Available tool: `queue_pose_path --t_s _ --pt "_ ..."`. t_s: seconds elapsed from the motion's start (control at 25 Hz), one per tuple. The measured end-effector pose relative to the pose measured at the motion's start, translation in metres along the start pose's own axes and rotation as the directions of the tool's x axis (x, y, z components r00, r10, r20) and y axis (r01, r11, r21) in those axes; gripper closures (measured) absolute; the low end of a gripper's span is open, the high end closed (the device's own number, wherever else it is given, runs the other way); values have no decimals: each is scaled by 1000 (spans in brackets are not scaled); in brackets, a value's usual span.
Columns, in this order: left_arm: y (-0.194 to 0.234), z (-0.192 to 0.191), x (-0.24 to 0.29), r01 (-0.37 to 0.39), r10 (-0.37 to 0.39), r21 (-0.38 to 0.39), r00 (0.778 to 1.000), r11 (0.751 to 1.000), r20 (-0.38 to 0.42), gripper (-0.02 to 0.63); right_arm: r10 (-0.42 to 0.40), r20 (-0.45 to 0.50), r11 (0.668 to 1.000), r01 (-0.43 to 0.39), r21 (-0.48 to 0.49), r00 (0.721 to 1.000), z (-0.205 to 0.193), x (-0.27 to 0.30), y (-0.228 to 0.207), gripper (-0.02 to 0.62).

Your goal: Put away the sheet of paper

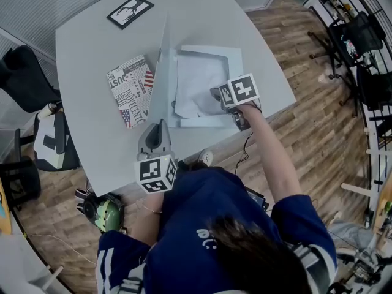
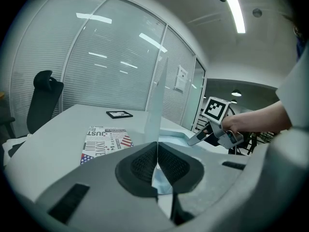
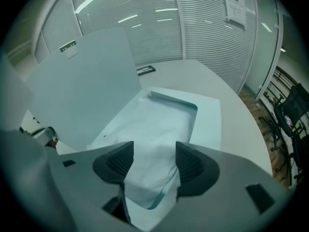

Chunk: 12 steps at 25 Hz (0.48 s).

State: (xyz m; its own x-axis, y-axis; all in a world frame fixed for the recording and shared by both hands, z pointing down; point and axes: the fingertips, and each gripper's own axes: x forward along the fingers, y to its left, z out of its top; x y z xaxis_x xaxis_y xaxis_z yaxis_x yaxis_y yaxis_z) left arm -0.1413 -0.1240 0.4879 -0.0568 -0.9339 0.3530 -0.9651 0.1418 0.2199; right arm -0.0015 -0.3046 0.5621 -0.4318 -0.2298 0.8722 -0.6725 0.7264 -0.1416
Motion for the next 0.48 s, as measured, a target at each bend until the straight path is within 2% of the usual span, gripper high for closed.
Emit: queue_pose_path --t_s 0.04,0.12,0.2,0.32,0.36,0.48 --pt "0 0 0 0 0 0 1000 1000 0 598 37 0 999 -37 -20 999 1 -1 9 315" --pt "-1 0 0 0 0 0 1000 1000 0 598 134 -31 988 -136 -67 991 -2 -2 31 365" --pt "-2 0 -1 -1 1 -1 1000 1000 0 598 214 -91 968 -224 -111 973 -11 -1 51 431" --pt "-2 0 -1 -4 4 -6 1000 1000 0 598 273 -183 938 -303 -166 945 -25 3 71 560" --pt "-1 -1 0 -6 6 -9 1000 1000 -1 598 289 -216 928 -328 -175 933 -30 5 77 580" --pt "1 -5 -1 -16 16 -21 1000 1000 -10 598 327 -291 908 -384 -169 899 -45 13 89 586"
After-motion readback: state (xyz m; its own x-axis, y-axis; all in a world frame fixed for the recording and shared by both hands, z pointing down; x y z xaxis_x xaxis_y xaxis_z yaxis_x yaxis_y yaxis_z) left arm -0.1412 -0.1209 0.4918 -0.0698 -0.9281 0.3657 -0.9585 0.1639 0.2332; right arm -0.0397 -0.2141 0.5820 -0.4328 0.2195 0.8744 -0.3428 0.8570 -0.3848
